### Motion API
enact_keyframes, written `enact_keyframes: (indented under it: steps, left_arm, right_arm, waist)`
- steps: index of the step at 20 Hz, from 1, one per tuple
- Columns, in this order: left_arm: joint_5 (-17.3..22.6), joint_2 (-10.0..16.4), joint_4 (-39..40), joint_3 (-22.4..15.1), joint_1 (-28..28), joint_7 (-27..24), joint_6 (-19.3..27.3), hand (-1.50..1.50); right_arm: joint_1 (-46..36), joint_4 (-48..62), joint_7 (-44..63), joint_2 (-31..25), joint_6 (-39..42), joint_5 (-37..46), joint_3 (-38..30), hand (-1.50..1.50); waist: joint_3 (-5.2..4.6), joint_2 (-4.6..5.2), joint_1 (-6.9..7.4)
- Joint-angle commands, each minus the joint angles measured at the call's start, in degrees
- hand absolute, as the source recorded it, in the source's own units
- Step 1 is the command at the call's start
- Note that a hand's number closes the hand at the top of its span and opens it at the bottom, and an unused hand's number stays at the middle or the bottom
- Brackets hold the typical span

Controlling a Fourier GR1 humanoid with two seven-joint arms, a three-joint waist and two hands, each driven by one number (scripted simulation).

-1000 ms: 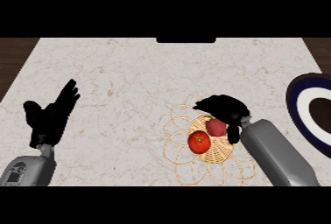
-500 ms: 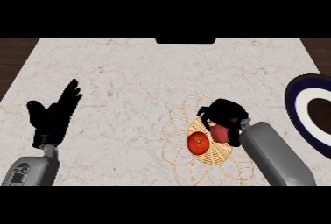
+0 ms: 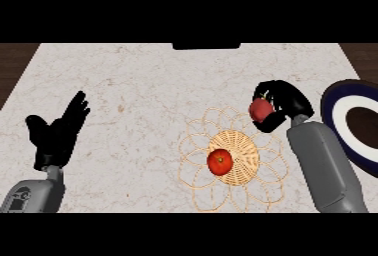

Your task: Pick the bell pepper from the placemat and place it in the plate

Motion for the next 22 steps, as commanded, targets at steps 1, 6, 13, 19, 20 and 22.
enact_keyframes:
  steps: [1, 6, 13, 19, 20, 22]
  left_arm:
    - [-0.93, -1.61, -0.04, -1.33, 1.73, -1.80, 0.43, 0.00]
    - [0.44, 1.36, -0.73, 0.31, -0.22, 1.52, -1.59, 0.00]
    - [0.93, 1.31, -0.66, 1.19, 0.72, 0.69, -2.18, 0.00]
    - [-0.36, -0.66, -1.84, 0.33, 1.78, -0.62, -1.77, 0.00]
    - [-1.06, -0.78, 1.88, 0.84, -0.28, -1.66, -1.29, 0.00]
    - [-0.14, 0.76, 0.70, 2.04, -1.43, 0.60, -2.33, 0.00]
  right_arm:
    - [-4.17, -2.96, 13.87, 0.64, -9.40, 0.84, -6.95, 1.50]
    - [-6.32, -11.45, 20.24, -2.13, -21.91, 7.40, -8.36, 1.50]
    - [-1.99, -20.68, 33.09, -4.48, -30.82, 18.74, -10.34, 1.50]
    - [5.44, -26.17, 33.40, -5.59, -31.55, 11.67, -16.56, 1.50]
    - [3.86, -28.09, 33.08, -8.78, -26.96, 7.31, -19.07, 1.50]
    - [7.36, -26.04, 31.12, -9.12, -30.53, 5.78, -21.50, 1.50]
  waist:
    - [-0.10, -0.17, 0.89]
    - [-0.09, -0.49, 0.42]
    - [-0.06, -0.14, 0.74]
    - [0.00, 0.06, 1.19]
    - [-0.02, 0.06, 0.75]
    - [0.01, 0.10, 1.00]
